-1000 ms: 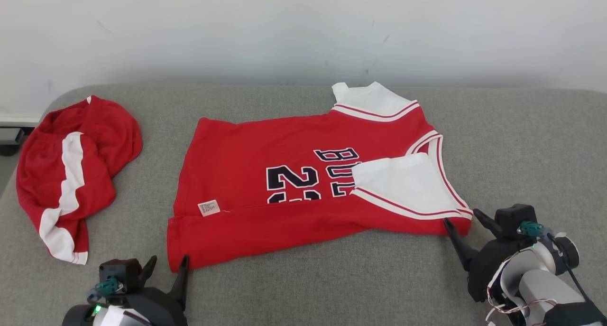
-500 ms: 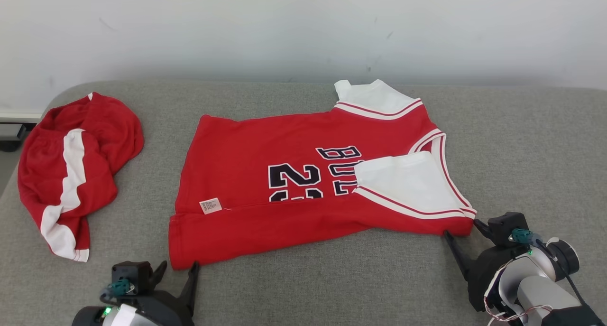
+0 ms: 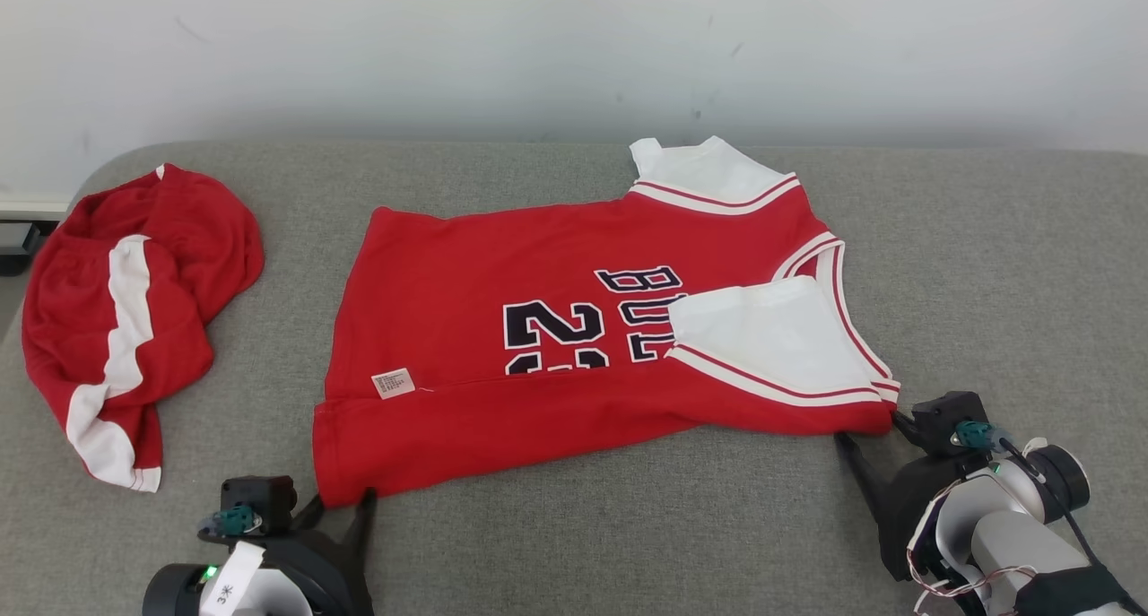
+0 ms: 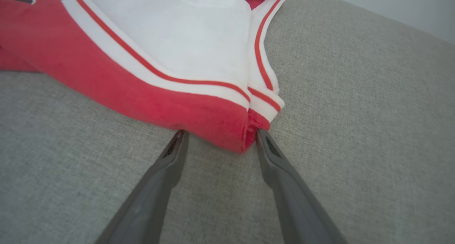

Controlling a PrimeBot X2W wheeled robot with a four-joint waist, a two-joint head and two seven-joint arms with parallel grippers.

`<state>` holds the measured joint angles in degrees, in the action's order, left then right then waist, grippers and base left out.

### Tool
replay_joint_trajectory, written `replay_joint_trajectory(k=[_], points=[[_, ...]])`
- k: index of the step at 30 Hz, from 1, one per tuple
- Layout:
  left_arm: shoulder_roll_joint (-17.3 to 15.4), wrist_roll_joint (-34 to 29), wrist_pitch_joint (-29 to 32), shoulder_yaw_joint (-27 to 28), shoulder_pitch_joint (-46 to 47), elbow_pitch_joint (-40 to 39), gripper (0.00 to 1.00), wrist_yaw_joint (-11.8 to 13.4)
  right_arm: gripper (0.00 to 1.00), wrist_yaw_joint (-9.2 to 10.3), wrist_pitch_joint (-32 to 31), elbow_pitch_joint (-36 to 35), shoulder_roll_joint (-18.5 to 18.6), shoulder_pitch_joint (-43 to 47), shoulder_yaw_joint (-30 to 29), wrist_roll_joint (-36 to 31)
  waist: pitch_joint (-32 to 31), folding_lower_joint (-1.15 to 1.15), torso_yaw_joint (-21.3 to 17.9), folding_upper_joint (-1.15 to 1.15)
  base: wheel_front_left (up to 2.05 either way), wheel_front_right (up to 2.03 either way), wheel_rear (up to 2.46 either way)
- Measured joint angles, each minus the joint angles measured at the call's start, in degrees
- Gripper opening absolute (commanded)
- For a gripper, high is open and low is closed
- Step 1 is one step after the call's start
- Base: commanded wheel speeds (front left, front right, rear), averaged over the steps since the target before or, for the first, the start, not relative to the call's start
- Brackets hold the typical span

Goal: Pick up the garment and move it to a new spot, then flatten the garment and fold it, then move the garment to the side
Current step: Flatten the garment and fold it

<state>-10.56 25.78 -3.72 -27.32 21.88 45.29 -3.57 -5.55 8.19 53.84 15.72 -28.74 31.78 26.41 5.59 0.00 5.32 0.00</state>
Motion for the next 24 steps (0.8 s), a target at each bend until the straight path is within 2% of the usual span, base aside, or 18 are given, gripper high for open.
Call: replay_joint_trajectory(k=[1, 2, 16, 24], points=[[0.1, 0.0, 0.0, -0.1, 0.0, 0.3, 0.21, 0.0, 0.30, 0.00, -0.1, 0.1, 0.0, -0.2, 0.0, 0.0, 0.1, 0.00, 0.0, 0.00, 0.00, 0.00, 0.00], [0.1, 0.0, 0.0, -0.1, 0.0, 0.5, 0.00, 0.0, 0.00, 0.00, -0.2, 0.1, 0.0, -0.2, 0.1, 0.0, 0.1, 0.00, -0.1, 0.00, 0.00, 0.00, 0.00], [0.4, 0.2, -0.4, -0.8, 0.8, 4.2, 0.00, -1.5, 0.00, -0.09, 0.3, 1.9, 0.3, 0.1, -0.2, 0.3, -1.8, 0.00, 0.0, 0.01, 0.00, 0.00, 0.00], [-0.6, 0.7, -0.8, -1.0, -1.5, 5.8, 0.00, -2.0, 0.00, -1.00, 1.4, 1.4, 0.4, 3.6, 0.3, 0.8, -5.2, 0.00, -0.8, 0.01, 0.00, 0.00, 0.00]])
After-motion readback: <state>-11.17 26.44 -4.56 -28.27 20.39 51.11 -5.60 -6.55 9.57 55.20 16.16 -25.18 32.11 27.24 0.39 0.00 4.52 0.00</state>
